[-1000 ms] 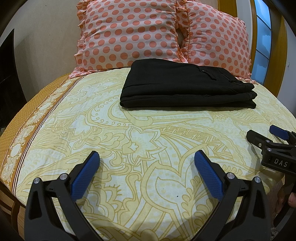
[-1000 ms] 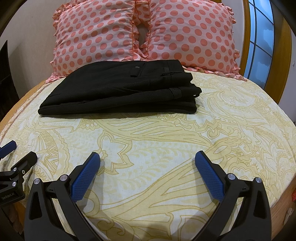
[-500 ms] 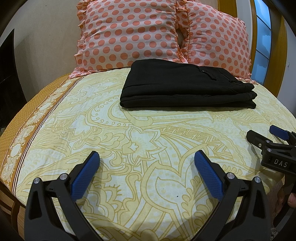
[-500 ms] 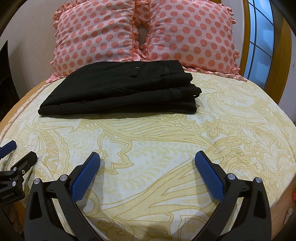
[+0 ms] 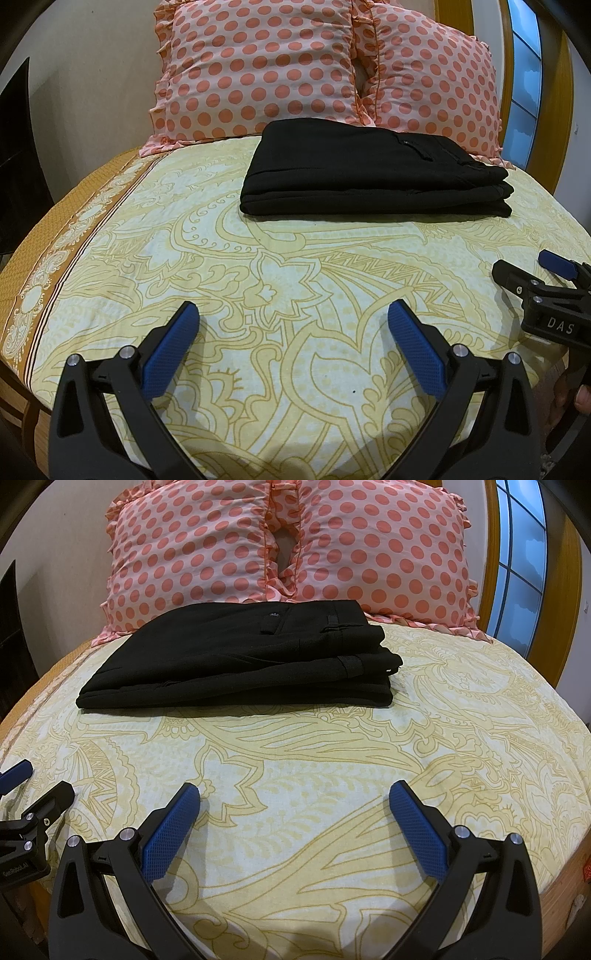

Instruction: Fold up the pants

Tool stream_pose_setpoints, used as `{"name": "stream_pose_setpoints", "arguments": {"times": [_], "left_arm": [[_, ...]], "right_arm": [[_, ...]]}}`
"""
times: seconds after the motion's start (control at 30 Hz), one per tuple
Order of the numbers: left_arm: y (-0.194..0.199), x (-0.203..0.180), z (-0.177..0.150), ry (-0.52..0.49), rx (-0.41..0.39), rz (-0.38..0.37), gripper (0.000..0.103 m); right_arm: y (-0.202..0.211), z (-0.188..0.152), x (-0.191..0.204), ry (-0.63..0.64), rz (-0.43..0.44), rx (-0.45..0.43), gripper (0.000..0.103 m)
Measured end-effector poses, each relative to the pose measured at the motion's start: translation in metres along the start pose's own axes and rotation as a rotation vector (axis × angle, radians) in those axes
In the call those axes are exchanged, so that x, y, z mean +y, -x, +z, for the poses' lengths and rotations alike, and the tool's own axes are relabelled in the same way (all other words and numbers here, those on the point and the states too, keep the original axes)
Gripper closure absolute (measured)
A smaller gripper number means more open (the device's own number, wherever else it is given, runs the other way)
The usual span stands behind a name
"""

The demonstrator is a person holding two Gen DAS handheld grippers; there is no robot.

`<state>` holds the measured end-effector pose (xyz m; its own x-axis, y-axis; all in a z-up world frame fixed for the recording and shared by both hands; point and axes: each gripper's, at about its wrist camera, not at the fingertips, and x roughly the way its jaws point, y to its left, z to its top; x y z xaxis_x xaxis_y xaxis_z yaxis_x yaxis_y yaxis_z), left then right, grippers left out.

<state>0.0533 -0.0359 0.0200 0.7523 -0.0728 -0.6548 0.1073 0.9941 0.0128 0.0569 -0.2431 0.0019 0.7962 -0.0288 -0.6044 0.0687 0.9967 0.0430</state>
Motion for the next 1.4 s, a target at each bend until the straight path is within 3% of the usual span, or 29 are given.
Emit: {"name": "stream_pose_setpoints", "arguments": {"times": [1.4], "left_arm": [[0.0006, -0.0008, 0.0023, -0.001, -0.002, -0.002, 0.002]], "right_arm": [[-0.0001, 0.0001, 0.0015, -0.003, -0.004, -0.003, 0.001]]}}
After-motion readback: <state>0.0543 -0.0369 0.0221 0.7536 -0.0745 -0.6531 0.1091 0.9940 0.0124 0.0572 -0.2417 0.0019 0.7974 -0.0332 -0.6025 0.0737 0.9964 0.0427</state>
